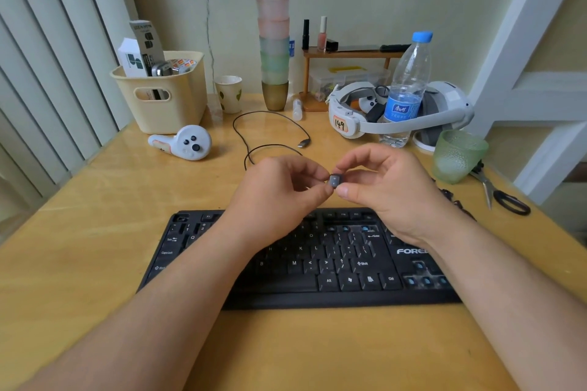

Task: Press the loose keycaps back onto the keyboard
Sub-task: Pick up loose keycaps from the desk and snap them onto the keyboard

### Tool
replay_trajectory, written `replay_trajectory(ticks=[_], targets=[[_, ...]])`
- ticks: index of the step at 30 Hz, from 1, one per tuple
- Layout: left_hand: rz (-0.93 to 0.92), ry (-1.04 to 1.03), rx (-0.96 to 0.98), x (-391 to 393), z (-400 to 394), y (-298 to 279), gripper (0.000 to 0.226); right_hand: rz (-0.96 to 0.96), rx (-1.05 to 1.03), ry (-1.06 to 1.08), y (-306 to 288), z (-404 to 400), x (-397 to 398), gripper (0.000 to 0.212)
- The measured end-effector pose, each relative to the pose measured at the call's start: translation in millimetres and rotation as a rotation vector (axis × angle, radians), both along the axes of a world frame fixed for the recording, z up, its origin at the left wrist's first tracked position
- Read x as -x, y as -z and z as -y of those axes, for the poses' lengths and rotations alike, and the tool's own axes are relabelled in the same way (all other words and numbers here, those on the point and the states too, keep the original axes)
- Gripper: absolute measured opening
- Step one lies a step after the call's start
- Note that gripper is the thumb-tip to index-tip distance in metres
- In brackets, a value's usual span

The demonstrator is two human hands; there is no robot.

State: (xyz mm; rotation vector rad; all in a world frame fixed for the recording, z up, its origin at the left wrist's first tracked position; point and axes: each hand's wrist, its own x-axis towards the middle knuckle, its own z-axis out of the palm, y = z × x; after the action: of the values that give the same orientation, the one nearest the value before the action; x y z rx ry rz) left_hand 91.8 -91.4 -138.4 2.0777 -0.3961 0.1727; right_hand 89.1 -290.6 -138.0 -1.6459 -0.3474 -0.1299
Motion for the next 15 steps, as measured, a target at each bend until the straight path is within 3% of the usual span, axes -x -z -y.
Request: replay_trajectory(ticks=[6, 15], targets=[[-0.048, 0.038, 0.078, -0.1, -1.6, 1.0, 0.009, 0.018, -0.006, 0.004, 1.4, -1.4, 1.5, 0.039], [-0.046, 0.072, 0.081, 1.1, -1.9, 0.1, 0.010, 0.052, 0.146, 0.053, 4.0, -3.4, 0.4, 0.046]])
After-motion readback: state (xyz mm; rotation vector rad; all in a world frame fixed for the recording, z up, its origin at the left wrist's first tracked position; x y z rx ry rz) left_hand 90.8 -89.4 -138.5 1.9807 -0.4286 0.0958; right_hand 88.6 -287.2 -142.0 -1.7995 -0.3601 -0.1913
